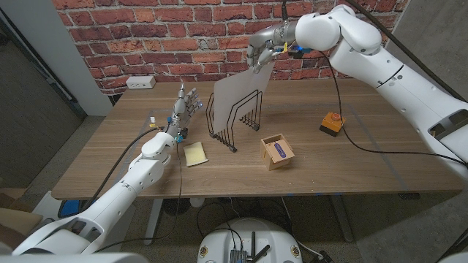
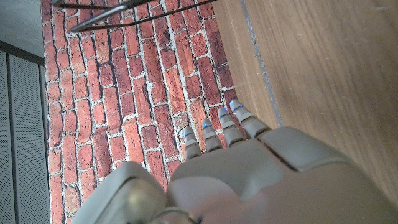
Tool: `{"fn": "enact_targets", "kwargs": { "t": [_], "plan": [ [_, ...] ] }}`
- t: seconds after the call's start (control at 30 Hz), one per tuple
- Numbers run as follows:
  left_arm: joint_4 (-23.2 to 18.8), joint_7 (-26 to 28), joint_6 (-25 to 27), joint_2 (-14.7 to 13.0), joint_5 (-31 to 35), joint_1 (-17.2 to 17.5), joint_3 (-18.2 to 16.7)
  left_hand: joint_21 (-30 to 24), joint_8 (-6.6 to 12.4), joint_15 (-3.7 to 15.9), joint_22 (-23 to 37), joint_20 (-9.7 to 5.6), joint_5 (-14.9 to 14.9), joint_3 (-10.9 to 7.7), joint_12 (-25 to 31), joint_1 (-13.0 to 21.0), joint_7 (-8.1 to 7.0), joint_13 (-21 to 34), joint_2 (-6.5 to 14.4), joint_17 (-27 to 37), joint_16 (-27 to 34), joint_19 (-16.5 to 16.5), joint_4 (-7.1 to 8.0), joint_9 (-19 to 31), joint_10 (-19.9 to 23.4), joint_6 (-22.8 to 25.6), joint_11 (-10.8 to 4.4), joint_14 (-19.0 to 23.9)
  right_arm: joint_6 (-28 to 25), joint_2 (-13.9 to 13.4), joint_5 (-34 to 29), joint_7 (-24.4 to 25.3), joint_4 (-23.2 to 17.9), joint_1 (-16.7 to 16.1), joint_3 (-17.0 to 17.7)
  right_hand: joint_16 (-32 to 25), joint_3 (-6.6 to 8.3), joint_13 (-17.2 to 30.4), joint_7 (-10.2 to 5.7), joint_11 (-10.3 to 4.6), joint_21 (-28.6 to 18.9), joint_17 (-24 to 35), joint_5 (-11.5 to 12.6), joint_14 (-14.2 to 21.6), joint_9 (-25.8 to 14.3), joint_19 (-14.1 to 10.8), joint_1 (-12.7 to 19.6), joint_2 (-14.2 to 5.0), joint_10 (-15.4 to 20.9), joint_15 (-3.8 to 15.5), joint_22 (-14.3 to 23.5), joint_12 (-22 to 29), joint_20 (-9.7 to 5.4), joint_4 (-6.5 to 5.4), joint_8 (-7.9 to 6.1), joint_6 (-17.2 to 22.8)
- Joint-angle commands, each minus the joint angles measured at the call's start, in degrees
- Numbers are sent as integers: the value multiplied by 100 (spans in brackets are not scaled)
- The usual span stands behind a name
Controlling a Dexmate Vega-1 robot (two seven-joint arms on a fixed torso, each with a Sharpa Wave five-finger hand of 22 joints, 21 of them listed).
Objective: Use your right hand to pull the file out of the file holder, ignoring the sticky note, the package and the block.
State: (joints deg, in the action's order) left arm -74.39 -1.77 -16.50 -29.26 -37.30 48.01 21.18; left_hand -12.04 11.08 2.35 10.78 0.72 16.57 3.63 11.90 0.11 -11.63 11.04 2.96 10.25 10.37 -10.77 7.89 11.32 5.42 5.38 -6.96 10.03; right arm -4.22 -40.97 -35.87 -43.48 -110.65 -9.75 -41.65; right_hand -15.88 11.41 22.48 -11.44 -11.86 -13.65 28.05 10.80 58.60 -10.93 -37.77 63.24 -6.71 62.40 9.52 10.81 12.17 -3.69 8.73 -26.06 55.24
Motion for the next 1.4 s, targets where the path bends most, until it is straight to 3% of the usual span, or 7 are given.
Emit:
{"fn": "enact_targets", "kwargs": {
  "t": [0.03, 1.4],
  "plan": [
    [-1, -1, -2, 2, 1, 1, 0, -43, 42, 19, 33, 13, 38, 28, 36, 5, -33, 31, 63, 16, 35, -31, 38, 8, 7, 28, -53, 33, -211, -239, 104, 381, -358, -371, 296, 14, 46, 1, -4, 16, -37, 31, -18, 45, -18, -51, -69, 6, 19, 418, 12, -30, -797, -5, 29, 28],
    [-5, 0, 1, -1, 0, 2, -1, -44, 44, 25, 33, 8, 38, 30, 36, 5, -30, 31, 64, 16, 37, -34, 37, 8, 6, 31, -44, 38, -1454, -816, -160, 1966, -1595, -2009, 1157, 137, 71, 14, -12, 19, -33, 149, -32, 24, -26, -92, -195, 5, -35, 410, 10, -35, -799, -10, 98, 14]
  ]
}}
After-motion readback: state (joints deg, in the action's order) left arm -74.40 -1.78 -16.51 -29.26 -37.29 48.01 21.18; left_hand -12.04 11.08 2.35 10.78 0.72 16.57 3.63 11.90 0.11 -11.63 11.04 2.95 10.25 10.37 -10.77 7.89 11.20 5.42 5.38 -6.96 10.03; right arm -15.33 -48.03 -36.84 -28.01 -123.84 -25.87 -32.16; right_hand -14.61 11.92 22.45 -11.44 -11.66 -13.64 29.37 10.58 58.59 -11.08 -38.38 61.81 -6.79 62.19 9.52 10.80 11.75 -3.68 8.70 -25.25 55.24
